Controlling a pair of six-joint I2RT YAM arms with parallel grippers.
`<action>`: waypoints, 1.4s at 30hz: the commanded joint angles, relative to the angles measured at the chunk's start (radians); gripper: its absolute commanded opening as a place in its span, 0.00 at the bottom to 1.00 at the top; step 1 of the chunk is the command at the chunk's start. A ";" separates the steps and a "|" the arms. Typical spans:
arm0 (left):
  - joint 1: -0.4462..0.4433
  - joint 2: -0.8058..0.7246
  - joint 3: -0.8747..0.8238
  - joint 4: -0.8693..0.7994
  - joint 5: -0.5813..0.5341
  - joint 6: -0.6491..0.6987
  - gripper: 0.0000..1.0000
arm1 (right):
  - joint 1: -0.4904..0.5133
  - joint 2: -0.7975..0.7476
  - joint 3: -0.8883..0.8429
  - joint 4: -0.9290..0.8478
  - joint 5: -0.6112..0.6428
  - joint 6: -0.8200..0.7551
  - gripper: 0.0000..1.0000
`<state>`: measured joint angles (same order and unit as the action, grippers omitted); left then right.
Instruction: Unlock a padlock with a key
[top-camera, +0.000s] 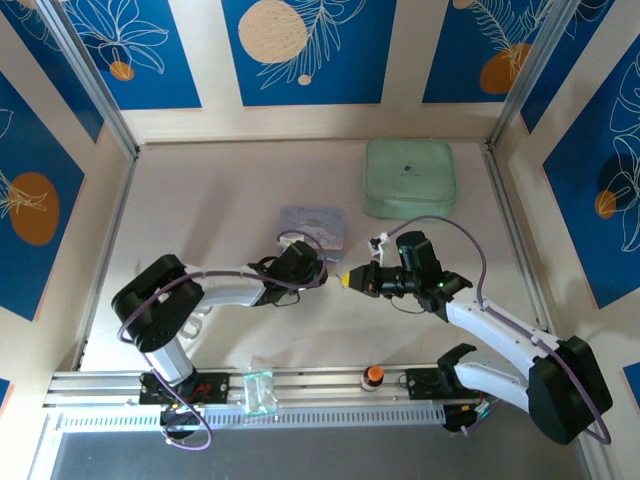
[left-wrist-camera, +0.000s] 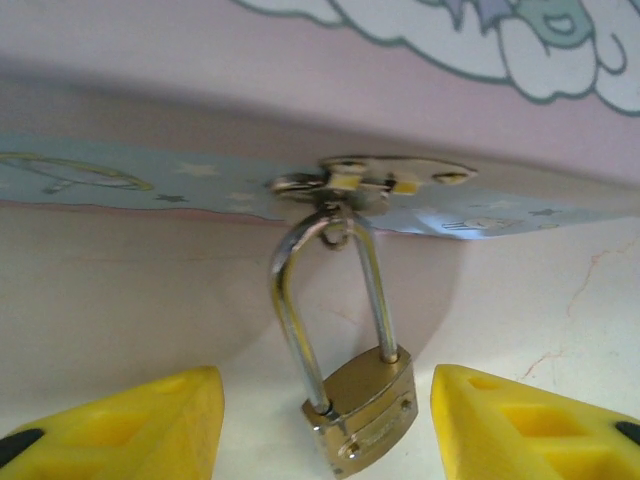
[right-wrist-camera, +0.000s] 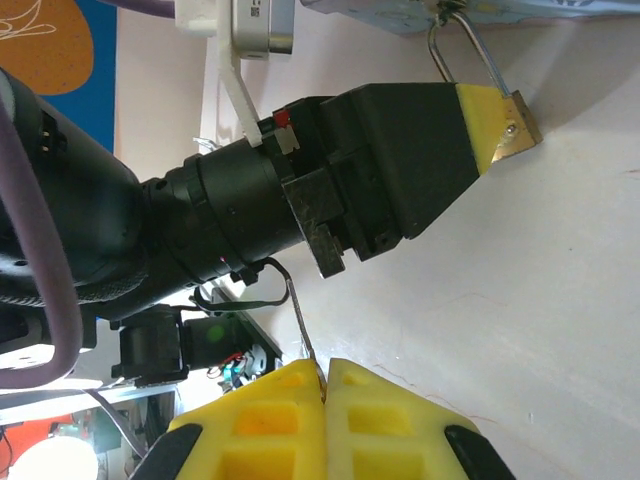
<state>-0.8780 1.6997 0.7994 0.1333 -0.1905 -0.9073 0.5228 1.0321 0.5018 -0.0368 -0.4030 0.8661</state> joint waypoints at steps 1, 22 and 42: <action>-0.018 0.031 0.036 0.007 -0.020 -0.007 0.55 | -0.006 0.015 -0.034 0.049 0.009 0.016 0.00; -0.035 0.076 0.015 0.027 -0.009 -0.048 0.26 | 0.016 0.172 -0.050 0.177 0.033 0.045 0.00; 0.016 -0.024 -0.067 0.246 0.176 -0.148 0.11 | -0.116 0.461 -0.068 0.446 -0.251 0.130 0.00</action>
<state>-0.8680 1.7226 0.7490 0.3218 -0.0601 -1.0172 0.4324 1.4570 0.4446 0.3370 -0.5465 0.9745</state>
